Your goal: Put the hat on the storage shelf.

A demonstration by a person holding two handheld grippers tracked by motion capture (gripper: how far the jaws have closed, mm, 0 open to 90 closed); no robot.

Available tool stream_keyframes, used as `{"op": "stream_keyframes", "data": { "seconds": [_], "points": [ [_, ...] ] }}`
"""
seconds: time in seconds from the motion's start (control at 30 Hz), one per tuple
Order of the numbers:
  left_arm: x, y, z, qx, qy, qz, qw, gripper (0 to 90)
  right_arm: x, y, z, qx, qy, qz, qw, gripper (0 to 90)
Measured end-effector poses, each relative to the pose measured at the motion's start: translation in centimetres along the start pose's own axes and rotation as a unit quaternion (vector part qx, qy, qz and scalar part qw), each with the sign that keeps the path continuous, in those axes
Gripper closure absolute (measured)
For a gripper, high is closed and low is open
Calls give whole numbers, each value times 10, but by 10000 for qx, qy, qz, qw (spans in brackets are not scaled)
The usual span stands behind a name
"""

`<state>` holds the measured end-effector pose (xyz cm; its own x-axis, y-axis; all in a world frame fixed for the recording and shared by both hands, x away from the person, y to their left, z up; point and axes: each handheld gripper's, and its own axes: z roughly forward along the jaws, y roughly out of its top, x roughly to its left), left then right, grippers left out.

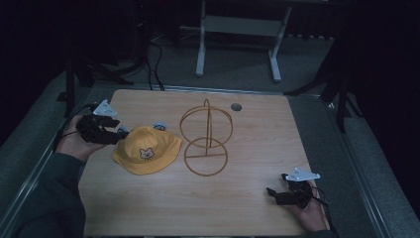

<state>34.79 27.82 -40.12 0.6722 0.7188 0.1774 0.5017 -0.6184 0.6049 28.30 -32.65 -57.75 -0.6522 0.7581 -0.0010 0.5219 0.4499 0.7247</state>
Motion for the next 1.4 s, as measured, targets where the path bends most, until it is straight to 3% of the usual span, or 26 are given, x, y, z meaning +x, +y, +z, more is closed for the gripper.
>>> {"op": "stream_keyframes", "data": {
  "seconds": [0.37, 0.67, 1.4],
  "points": [
    [14, 16, -1, 93, -362, 127, 9992, 489, 0, 0, 0, -2, 5, 1, 10000, 137],
    [17, 31, 11, 264, -666, 335, 9969, 502, 0, 0, 0, -2, 4, 0, 10000, 137],
    [19, 55, 45, 727, -787, 444, 9933, 499, 0, 0, 0, -2, 4, 0, 10000, 137]
  ]
}}
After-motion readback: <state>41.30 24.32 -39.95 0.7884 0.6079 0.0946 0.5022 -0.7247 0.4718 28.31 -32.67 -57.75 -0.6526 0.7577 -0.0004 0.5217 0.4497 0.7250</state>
